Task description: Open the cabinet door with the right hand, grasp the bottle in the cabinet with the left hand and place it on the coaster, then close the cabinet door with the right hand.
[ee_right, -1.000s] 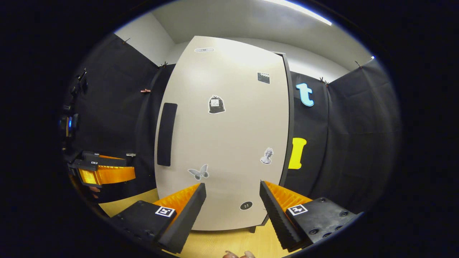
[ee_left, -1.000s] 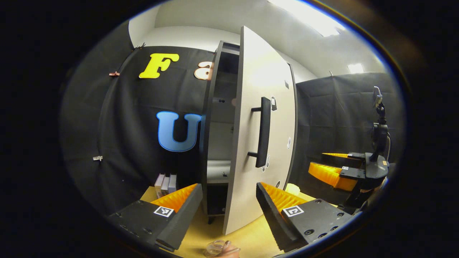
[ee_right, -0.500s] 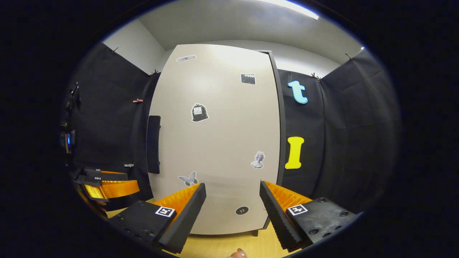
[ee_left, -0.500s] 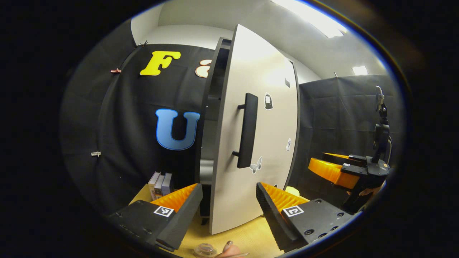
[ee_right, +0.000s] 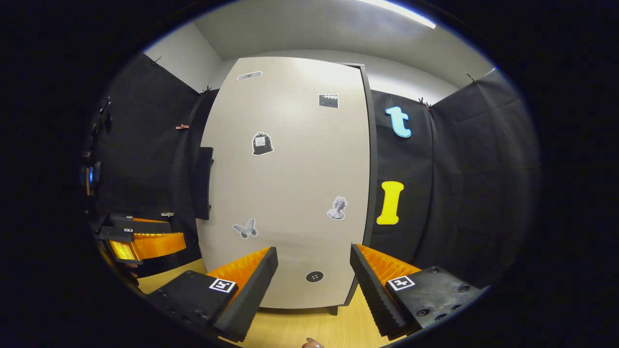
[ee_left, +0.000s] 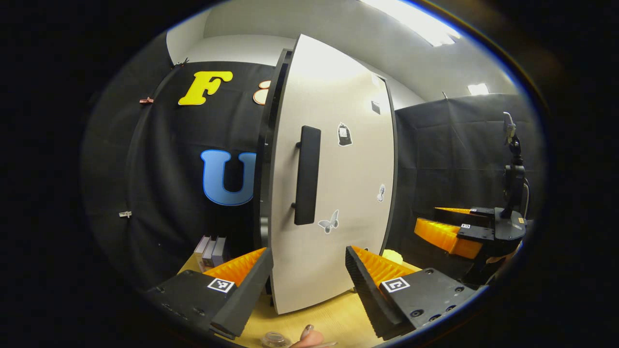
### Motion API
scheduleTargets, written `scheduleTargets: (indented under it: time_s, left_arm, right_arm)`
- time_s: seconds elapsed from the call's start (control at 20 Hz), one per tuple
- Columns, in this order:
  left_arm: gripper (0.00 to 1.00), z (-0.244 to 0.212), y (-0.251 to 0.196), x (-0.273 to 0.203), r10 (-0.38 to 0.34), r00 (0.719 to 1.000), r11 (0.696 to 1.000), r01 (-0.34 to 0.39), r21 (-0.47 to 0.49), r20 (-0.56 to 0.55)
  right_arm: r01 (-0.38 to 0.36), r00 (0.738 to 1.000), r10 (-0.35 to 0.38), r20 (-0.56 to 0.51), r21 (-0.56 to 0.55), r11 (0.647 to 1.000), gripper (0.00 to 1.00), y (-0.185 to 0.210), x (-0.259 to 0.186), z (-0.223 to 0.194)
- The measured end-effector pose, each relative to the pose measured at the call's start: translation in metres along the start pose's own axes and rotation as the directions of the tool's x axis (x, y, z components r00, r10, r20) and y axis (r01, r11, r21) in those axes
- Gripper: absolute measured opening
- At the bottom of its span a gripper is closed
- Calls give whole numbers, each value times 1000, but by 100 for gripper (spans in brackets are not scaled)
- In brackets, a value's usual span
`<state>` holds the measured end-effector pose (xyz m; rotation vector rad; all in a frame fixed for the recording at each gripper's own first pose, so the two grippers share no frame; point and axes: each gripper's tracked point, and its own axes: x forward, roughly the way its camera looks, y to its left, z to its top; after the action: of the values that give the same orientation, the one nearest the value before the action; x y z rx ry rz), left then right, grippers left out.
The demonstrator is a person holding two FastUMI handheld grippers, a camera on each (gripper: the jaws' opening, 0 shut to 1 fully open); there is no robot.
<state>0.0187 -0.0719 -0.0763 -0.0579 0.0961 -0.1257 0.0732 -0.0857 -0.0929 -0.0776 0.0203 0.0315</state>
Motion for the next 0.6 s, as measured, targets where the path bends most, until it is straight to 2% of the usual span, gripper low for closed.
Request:
scheduleTargets:
  time_s: [0.2, 0.6]
  left_arm:
    - [95, -1, -3, 0, -7, 1000, 1000, 7, -2, -3]
    - [95, 1, -8, 1, -6, 1000, 1000, 6, 22, 1]
  right_arm:
    - [25, 999, -26, -25, -36, 999, 98, -4, 0, -6]
    - [13, 999, -13, -37, 1, 1000, 98, -1, 3, -8]
